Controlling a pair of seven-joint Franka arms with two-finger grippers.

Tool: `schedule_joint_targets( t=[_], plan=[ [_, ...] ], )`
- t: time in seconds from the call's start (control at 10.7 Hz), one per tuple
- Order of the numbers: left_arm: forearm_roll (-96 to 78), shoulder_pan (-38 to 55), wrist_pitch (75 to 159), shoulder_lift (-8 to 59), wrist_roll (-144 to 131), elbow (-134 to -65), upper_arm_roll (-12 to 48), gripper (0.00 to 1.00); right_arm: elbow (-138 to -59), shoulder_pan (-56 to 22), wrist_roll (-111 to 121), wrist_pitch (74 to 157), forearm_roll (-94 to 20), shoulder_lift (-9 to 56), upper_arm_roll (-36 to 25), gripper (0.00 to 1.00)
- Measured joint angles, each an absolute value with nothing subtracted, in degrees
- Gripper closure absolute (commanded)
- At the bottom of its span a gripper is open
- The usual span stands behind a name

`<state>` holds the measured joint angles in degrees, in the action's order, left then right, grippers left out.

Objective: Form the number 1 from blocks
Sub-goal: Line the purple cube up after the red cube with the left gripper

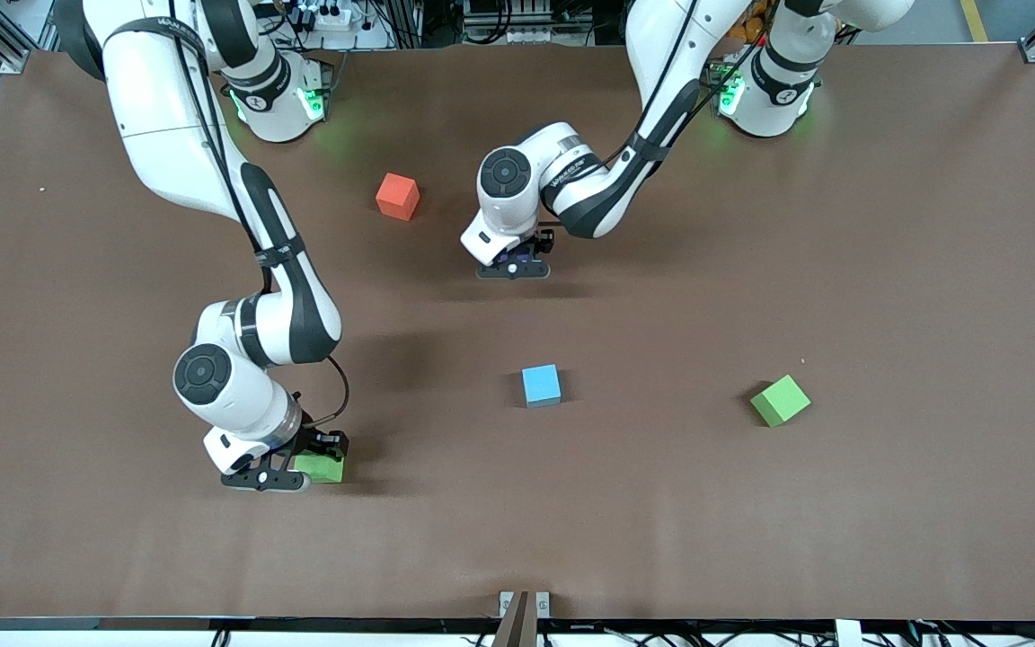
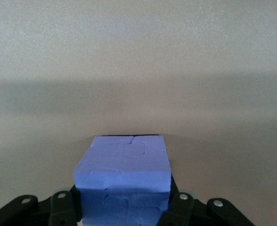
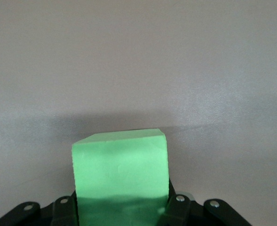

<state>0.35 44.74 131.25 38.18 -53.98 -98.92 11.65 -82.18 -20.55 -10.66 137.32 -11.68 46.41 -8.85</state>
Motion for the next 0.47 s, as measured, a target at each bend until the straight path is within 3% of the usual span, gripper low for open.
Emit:
schedule_joint_targets(
  t=[0.47],
  plan=[
    [0.35,44.74,131.31,38.49,-53.98,-98.82,11.48,1.0,-82.0,-22.28,-11.18,133.32,-11.68,45.82,-8.12,1.0]
  ],
)
